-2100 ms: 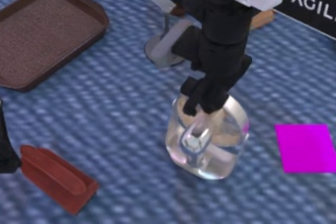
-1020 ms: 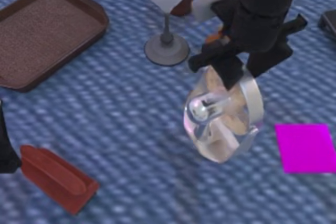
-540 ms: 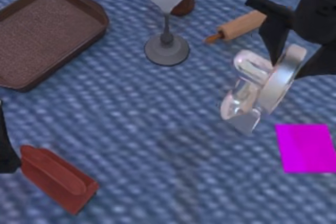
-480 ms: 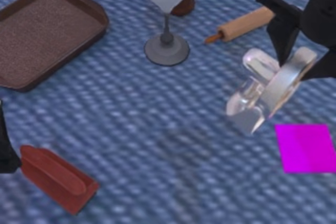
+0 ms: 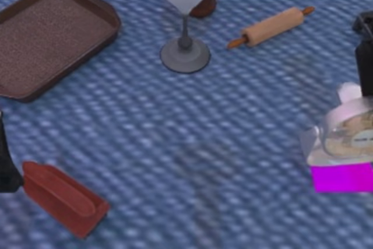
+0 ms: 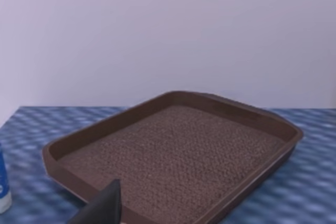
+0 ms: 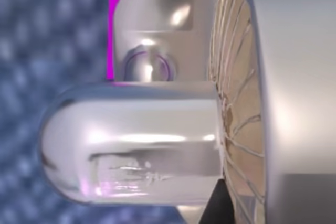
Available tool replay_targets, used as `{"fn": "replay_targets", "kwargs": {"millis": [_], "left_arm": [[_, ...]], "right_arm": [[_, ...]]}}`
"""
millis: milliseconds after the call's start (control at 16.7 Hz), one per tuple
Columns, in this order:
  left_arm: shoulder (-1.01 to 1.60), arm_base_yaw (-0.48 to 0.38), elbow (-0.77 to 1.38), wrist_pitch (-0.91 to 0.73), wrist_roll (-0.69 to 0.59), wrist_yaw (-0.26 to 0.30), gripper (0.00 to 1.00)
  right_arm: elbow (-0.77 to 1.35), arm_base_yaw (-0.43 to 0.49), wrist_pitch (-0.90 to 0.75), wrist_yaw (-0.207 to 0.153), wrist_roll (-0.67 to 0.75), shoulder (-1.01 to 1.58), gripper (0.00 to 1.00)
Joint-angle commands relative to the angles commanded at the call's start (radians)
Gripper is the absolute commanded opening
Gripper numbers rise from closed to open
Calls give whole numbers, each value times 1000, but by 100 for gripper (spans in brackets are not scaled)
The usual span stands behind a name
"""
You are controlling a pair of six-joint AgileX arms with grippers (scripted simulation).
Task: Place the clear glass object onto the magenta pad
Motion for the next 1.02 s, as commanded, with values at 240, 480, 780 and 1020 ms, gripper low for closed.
{"fn": "replay_targets", "kwargs": {"millis": [240, 480, 780, 1020], "left_arm": [[0, 0, 0, 0, 0, 0, 100], [0, 0, 0, 0, 0, 0, 100], [0, 0, 0, 0, 0, 0, 100], [0, 0, 0, 0, 0, 0, 100]], "right_arm": [[-41, -20, -3, 3, 63, -7, 0], [-38, -15, -2, 3, 63, -3, 0], [-118, -21, 88, 3, 63, 2, 0], [-162, -22, 133, 3, 62, 7, 0]]}}
